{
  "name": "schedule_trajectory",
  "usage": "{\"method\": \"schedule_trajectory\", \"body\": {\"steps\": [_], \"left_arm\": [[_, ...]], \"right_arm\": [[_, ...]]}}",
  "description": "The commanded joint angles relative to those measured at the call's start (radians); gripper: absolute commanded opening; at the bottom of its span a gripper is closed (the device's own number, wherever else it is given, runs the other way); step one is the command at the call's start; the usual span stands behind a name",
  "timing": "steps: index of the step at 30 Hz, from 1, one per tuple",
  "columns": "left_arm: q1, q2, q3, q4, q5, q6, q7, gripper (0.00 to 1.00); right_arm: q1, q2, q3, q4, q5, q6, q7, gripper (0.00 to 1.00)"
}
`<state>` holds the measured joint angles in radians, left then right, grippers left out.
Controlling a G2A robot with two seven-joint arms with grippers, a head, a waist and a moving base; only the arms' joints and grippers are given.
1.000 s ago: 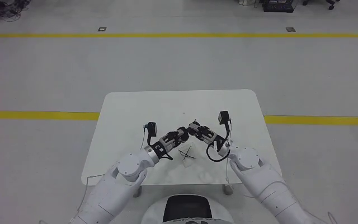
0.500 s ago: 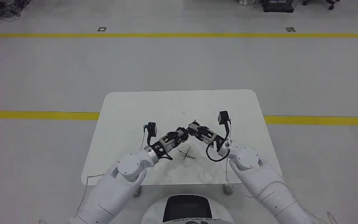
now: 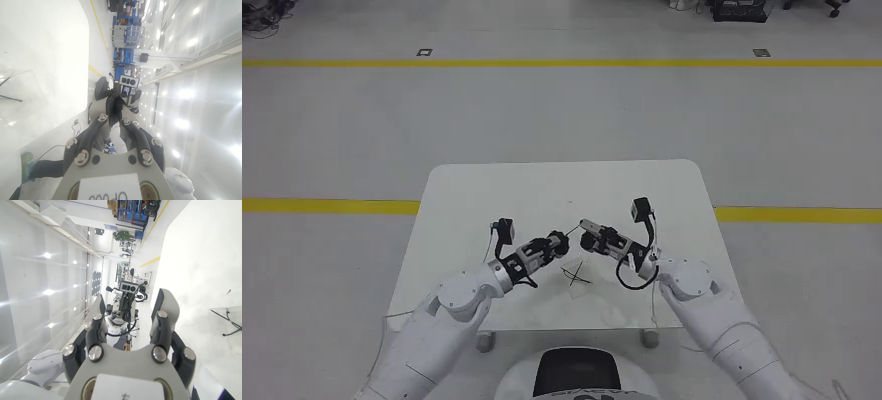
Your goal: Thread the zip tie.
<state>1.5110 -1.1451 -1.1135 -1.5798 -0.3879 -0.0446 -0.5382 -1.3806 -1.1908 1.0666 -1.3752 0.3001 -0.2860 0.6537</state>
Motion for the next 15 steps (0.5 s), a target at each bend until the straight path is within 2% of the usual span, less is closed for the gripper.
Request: {"method": "schedule_trajectory", "body": {"steps": [1,3,5,6,7,15], "left_arm": [[0.008,0.008,-0.023,-0.004,0.005,0.009,-0.038,0.00],[0.015,0.015,-0.044,-0.006,-0.008,0.014,-0.072,0.00],[0.018,0.022,-0.063,-0.005,-0.016,0.022,-0.118,0.00],[0.015,0.026,-0.068,-0.005,0.004,0.027,-0.142,0.00],[0.011,0.031,-0.069,-0.007,0.065,0.027,-0.158,0.00],[0.010,0.031,-0.064,-0.007,0.067,0.028,-0.157,0.00]], "right_arm": [[0.002,0.008,0.028,0.009,0.023,0.008,0.067,1.00],[0.001,0.014,0.048,0.018,0.050,0.017,0.122,1.00],[0.009,0.022,0.063,0.033,0.052,0.051,0.193,1.00],[0.011,0.023,0.066,0.034,0.050,0.057,0.196,1.00],[0.011,0.023,0.066,0.034,0.050,0.057,0.196,1.00],[0.010,0.023,0.066,0.034,0.055,0.058,0.195,1.00]]}}
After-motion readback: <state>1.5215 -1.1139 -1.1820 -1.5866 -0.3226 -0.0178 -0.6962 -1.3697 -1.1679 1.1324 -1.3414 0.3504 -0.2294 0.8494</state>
